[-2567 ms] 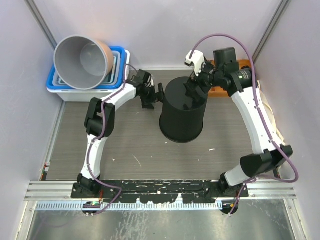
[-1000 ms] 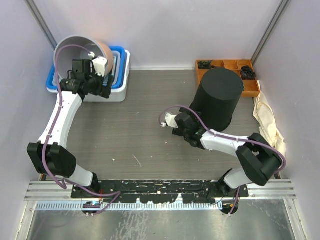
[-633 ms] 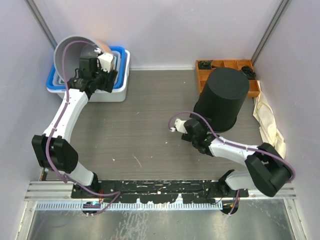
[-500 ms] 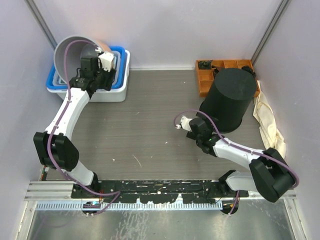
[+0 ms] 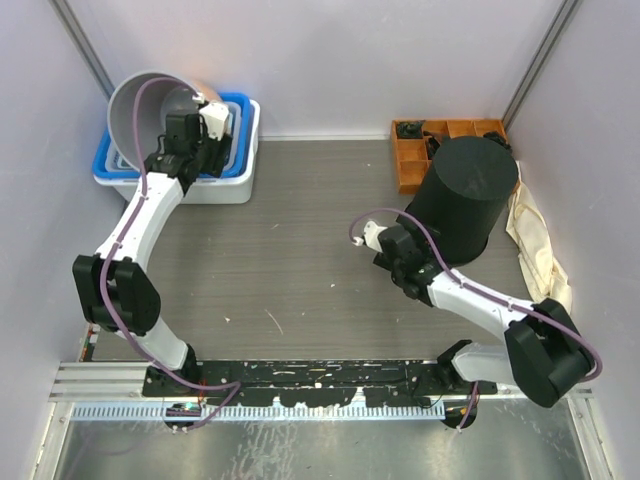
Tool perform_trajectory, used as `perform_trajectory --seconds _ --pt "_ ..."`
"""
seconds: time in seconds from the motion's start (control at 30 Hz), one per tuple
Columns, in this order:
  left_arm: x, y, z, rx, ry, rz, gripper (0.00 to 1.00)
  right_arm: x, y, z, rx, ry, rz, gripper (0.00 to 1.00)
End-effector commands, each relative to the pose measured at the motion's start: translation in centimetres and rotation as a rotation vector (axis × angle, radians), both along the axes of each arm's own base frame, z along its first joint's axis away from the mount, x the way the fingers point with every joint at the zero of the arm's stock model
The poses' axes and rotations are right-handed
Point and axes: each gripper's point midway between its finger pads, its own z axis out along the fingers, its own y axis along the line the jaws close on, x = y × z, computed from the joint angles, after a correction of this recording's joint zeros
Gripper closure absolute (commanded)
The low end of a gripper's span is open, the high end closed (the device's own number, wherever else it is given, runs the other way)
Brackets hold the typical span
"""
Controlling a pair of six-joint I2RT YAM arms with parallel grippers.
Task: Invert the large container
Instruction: Move the container to the center of the board, then pick up the container from the container.
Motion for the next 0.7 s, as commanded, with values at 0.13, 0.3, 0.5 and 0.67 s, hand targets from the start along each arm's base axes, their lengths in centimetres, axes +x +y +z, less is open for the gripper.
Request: perform_trajectory --seconds 0.13,0.3,0.5,0.67 --pt "3.2 0.3 2.2 0.033 -0.097 0.024 0.62 2.0 2.6 0.8 0.138 -0.022 -0.014 0.0" --pt "3.3 0.0 3.0 0.011 -0.101 0.02 0.78 1.8 2.5 0.1 0.141 -0.011 -0.023 0.0" --pt "2.3 -0.2 3.9 -0.003 -0.088 0.009 0.72 1.3 2.4 -1.2 0.118 0.02 -0.031 0.0" --pt "0.7 -0.4 5.3 -0.017 -0.093 -0.009 0.56 1.3 2.7 -1.7 0.118 0.031 -0.035 0.0"
